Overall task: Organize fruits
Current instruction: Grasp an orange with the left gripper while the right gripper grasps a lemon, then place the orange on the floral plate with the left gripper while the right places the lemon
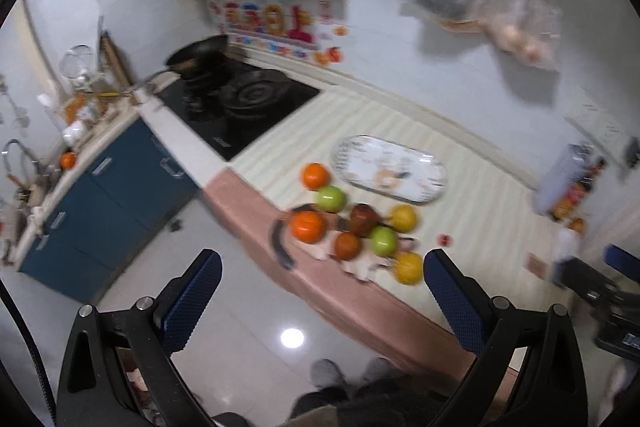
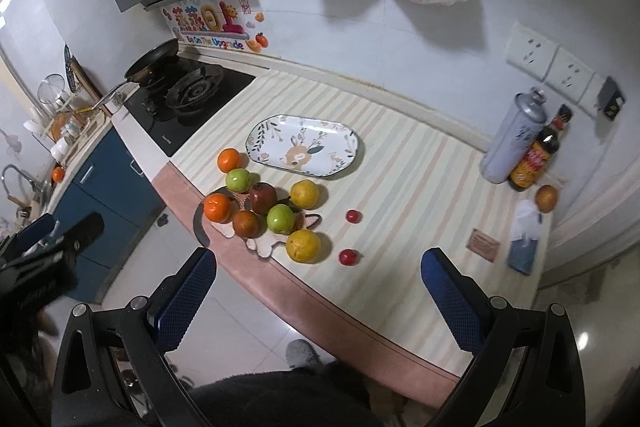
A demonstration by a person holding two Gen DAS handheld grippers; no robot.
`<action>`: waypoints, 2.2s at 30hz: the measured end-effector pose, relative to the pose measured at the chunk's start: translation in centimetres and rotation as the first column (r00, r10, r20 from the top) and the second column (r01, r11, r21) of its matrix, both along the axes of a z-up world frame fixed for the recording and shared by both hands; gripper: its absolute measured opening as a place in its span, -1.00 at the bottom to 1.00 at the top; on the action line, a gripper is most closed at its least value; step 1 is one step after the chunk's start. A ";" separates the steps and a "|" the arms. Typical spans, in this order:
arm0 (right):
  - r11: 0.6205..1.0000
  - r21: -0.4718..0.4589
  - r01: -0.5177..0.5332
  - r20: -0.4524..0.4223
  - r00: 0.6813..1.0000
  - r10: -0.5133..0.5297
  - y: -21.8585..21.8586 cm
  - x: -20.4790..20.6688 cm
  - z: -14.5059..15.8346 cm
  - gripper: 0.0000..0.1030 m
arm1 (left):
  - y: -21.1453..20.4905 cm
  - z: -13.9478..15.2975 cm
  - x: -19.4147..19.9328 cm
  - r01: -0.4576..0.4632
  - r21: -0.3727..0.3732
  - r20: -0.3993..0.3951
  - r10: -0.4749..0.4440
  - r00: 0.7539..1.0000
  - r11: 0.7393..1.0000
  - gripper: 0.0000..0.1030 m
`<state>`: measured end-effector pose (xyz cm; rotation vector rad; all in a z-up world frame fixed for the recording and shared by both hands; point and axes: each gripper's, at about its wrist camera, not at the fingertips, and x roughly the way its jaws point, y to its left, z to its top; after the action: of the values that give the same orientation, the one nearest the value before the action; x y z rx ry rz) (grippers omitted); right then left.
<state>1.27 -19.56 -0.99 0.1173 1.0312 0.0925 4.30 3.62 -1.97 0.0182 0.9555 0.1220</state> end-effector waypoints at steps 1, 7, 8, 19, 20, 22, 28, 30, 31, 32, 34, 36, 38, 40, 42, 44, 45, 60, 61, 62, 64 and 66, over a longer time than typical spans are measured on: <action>1.000 0.028 -0.012 -0.009 1.000 0.012 0.1 0.7 -1.1 1.00 | 0.7 -0.7 0.7 -0.031 0.024 0.004 0.031 1.000 0.999 1.00; 0.994 0.089 -0.058 -0.112 0.991 0.068 1.3 5.8 -8.6 1.00 | 3.6 -6.2 4.1 -0.137 0.137 -0.058 0.146 0.988 0.981 1.00; 0.993 0.097 -0.060 -0.129 0.989 0.072 1.5 6.6 -10.0 1.00 | 4.1 -7.4 4.8 -0.143 0.148 -0.075 0.156 0.985 0.978 1.00; 0.988 0.111 0.104 -0.394 0.917 -0.052 3.3 14.2 -27.1 0.80 | 7.9 -21.1 16.3 -0.034 0.023 -0.390 0.040 0.920 0.999 0.98; 0.987 0.108 0.116 -0.408 0.911 -0.063 3.4 14.4 -27.8 0.73 | 8.1 -22.1 17.2 -0.025 0.003 -0.413 0.024 0.910 1.000 0.96; 0.983 0.108 0.148 -0.449 0.890 -0.084 3.8 14.8 -29.6 0.67 | 8.2 -24.0 18.7 -0.004 -0.040 -0.451 -0.014 0.892 0.999 0.94; 0.980 0.082 0.181 -0.514 0.850 -0.114 5.1 16.0 -33.0 0.49 | 7.3 -29.1 21.7 0.072 -0.103 -0.550 -0.117 0.827 0.992 0.94; 0.981 0.070 0.181 -0.520 0.846 -0.119 5.5 16.2 -33.4 0.44 | 6.9 -30.3 22.1 0.090 -0.117 -0.571 -0.141 0.809 0.989 0.93; 0.981 0.069 0.182 -0.526 0.842 -0.120 5.6 16.4 -33.7 0.42 | 6.7 -30.7 22.3 0.098 -0.126 -0.574 -0.153 0.804 0.987 0.92; 0.981 0.067 0.183 -0.533 0.837 -0.120 5.6 16.3 -33.7 0.38 | 6.4 -31.2 22.5 0.110 -0.132 -0.578 -0.166 0.799 0.985 0.84; 0.981 0.066 0.182 -0.540 0.833 -0.118 5.9 16.6 -34.1 0.35 | 5.9 -31.8 22.7 0.121 -0.145 -0.590 -0.184 0.786 0.982 0.60; 0.981 0.069 0.182 -0.544 0.831 -0.116 6.1 17.0 -34.4 0.30 | 5.5 -32.6 22.9 0.127 -0.165 -0.604 -0.202 0.771 0.978 0.29; 0.981 0.069 0.180 -0.545 0.831 -0.114 6.1 17.1 -34.6 0.30 | 5.1 -32.9 22.9 0.135 -0.167 -0.601 -0.209 0.771 0.977 0.23; 0.983 0.064 0.175 -0.543 0.832 -0.112 6.4 17.4 -34.7 0.30 | 4.6 -33.1 22.7 0.151 -0.153 -0.590 -0.213 0.779 0.977 0.22; 0.983 0.066 0.172 -0.539 0.835 -0.110 6.5 17.6 -34.8 0.29 | 4.1 -33.2 22.7 0.158 -0.143 -0.579 -0.212 0.787 0.977 0.21; 0.985 0.062 0.164 -0.535 0.838 -0.106 6.7 17.3 -34.7 0.29 | 3.7 -33.3 22.3 0.165 -0.137 -0.571 -0.214 0.793 0.977 0.21; 0.985 0.059 0.160 -0.533 0.840 -0.104 6.8 17.3 -34.7 0.29 | 3.8 -33.1 22.2 0.166 -0.139 -0.570 -0.216 0.793 0.976 0.20; 0.966 0.168 0.196 -0.379 0.917 -0.120 4.8 21.2 -25.8 0.28 | 1.4 -20.3 24.0 0.258 -0.280 -0.379 -0.353 0.855 0.925 0.20; 0.965 0.174 0.196 -0.354 0.927 -0.125 4.6 23.0 -25.1 0.28 | 0.8 -19.9 25.4 0.264 -0.291 -0.369 -0.363 0.856 0.919 0.20; 0.965 0.174 0.197 -0.343 0.930 -0.128 4.3 24.2 -24.8 0.28 | 0.4 -19.8 27.1 0.274 -0.298 -0.357 -0.373 0.856 0.915 0.20; 0.966 0.167 0.197 -0.320 0.938 -0.136 4.2 27.6 -24.7 0.28 | -0.4 -20.1 29.8 0.286 -0.283 -0.348 -0.376 0.859 0.915 0.20; 0.970 0.145 0.197 -0.313 0.939 -0.144 3.9 30.4 -25.1 0.28 | -1.6 -21.6 32.9 0.298 -0.264 -0.363 -0.381 0.850 0.917 0.20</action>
<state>31.66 -15.65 -26.12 0.3899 1.3121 0.0055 37.19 2.05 -23.58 0.0300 1.3663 -0.3231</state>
